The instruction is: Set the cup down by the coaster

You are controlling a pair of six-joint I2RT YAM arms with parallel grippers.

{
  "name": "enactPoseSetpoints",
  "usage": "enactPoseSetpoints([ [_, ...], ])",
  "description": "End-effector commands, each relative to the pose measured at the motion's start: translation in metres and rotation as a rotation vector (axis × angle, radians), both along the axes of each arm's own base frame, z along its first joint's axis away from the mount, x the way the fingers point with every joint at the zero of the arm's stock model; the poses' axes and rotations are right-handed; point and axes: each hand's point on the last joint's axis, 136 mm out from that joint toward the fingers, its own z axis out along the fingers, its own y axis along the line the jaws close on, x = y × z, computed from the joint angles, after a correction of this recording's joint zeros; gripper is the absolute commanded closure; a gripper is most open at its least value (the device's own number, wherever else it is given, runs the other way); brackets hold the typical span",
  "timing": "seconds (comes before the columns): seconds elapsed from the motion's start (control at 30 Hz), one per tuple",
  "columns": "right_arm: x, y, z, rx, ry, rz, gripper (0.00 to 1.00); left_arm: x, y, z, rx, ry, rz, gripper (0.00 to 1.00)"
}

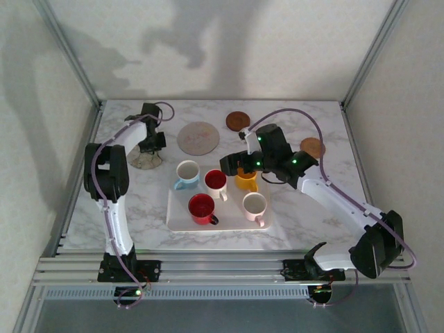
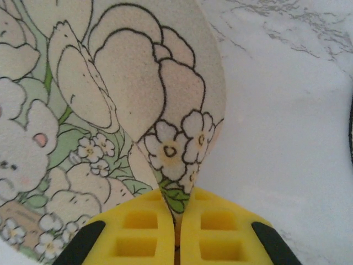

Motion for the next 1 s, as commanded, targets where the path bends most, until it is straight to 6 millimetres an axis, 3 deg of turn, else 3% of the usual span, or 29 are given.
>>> enactPoseSetpoints([
  [0.0, 0.002, 0.006, 0.013, 0.02, -0.018, 0.001, 0.01, 0.007, -0.003, -0.002, -0.019, 0.008, -0.014, 1.0],
  [0.37, 0.007, 0.007, 0.006, -0.008, -0.005, -0.001, 0.01, 0.028, -0.015, -0.007, -0.072, -0.007, -0.036, 1.0],
  [0.97, 0.014, 0.013, 0.0, -0.023, 0.02, 0.0, 0.01, 0.056, -0.017, -0.016, -0.086, -0.02, -0.027, 0.95],
])
